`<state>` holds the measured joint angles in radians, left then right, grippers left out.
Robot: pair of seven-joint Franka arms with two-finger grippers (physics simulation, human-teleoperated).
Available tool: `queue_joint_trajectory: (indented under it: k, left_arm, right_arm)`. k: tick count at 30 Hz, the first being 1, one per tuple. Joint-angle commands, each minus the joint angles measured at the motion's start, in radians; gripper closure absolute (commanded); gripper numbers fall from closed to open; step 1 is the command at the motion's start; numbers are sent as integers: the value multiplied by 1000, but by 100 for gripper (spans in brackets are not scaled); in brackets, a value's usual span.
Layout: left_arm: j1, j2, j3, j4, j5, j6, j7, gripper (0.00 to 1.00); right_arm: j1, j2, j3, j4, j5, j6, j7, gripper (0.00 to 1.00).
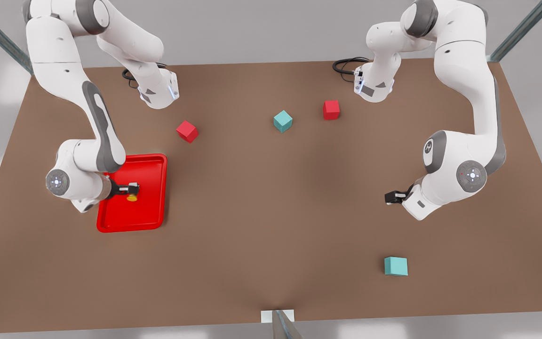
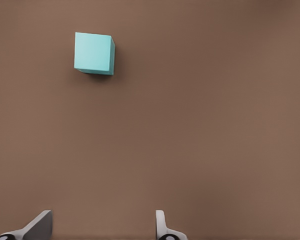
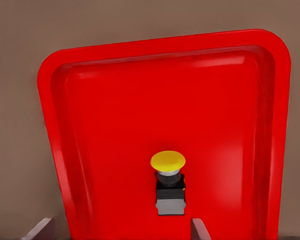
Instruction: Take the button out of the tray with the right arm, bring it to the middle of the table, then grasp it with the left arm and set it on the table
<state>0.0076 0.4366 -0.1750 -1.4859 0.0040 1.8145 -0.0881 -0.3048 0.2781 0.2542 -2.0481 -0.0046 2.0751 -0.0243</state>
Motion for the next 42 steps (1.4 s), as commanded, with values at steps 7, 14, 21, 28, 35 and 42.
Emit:
queue_joint_trajectory:
  k: [7, 14, 21, 28, 35, 42]
  left_arm:
    - [-1, 4, 0, -1, 1, 3, -9, 0]
    - [-1, 8, 0, -1, 1, 2, -10, 0]
    - [-3, 13, -1, 3, 1, 3, -9, 0]
    - [-3, 21, 0, 1, 2, 5, -10, 0]
    - [-3, 27, -1, 1, 1, 11, -10, 0]
    - [-3, 27, 0, 1, 1, 9, -10, 0]
  right_arm:
    - [-19, 18, 7, -106, -95, 100, -224, 0]
    - [-79, -23, 19, -231, -98, 399, -263, 0]
    - [-83, 0, 19, -285, -98, 485, -260, 0]
    - [-85, 52, 17, -285, -98, 499, -263, 0]
    - [-91, 79, 14, -282, -106, 500, -263, 14]
    - [-103, 96, 13, -282, -112, 500, -279, 29]
